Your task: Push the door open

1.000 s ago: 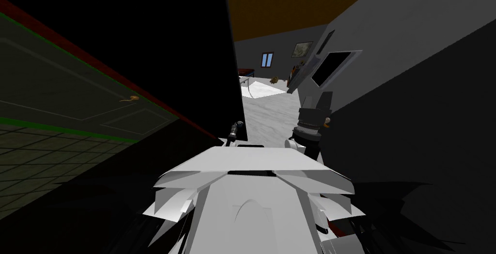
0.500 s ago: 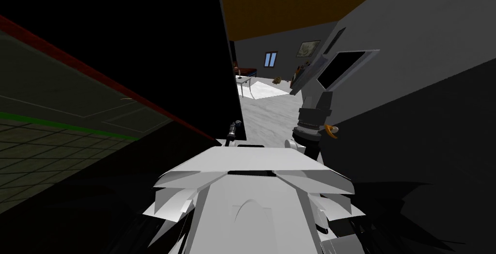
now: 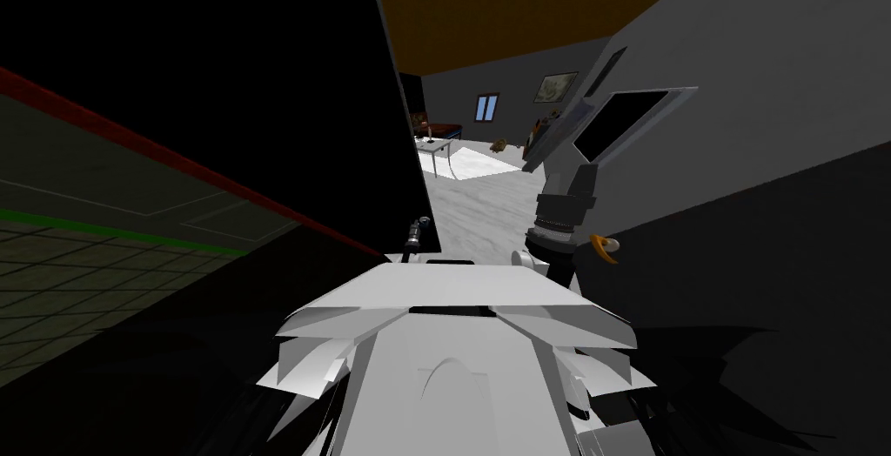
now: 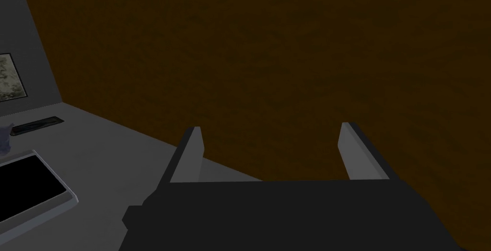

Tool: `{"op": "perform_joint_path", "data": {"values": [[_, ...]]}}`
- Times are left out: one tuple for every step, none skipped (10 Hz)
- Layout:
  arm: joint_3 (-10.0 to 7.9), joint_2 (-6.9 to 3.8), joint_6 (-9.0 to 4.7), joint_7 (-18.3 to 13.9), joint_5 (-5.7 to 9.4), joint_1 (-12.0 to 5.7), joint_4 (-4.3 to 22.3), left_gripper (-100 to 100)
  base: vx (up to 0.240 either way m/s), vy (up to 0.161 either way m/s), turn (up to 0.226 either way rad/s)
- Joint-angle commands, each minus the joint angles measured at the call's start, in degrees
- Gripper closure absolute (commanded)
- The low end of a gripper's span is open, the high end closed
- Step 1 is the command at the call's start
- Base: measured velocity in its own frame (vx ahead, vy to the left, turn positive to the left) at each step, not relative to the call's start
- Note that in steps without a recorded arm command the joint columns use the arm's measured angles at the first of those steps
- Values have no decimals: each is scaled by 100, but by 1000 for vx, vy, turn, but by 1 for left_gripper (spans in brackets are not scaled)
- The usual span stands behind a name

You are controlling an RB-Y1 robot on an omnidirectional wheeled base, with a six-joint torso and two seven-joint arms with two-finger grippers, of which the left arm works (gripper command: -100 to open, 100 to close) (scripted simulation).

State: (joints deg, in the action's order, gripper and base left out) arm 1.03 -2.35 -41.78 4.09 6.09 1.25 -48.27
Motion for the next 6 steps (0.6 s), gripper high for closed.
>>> {"op": "perform_joint_path", "data": {"values": [[-130,-107,-59,26,53,-52,-4,100,182,-56,45],[-186,-135,-61,42,80,-56,1,100,186,-58,31],[-244,-160,-64,59,107,-60,7,100,210,-77,61],[-305,-181,-67,77,137,-65,13,100,185,-49,51],[-368,-199,-70,95,167,-69,19,100,157,-55,49],[-433,-213,-73,114,198,-74,26,100,205,-73,70]]}}
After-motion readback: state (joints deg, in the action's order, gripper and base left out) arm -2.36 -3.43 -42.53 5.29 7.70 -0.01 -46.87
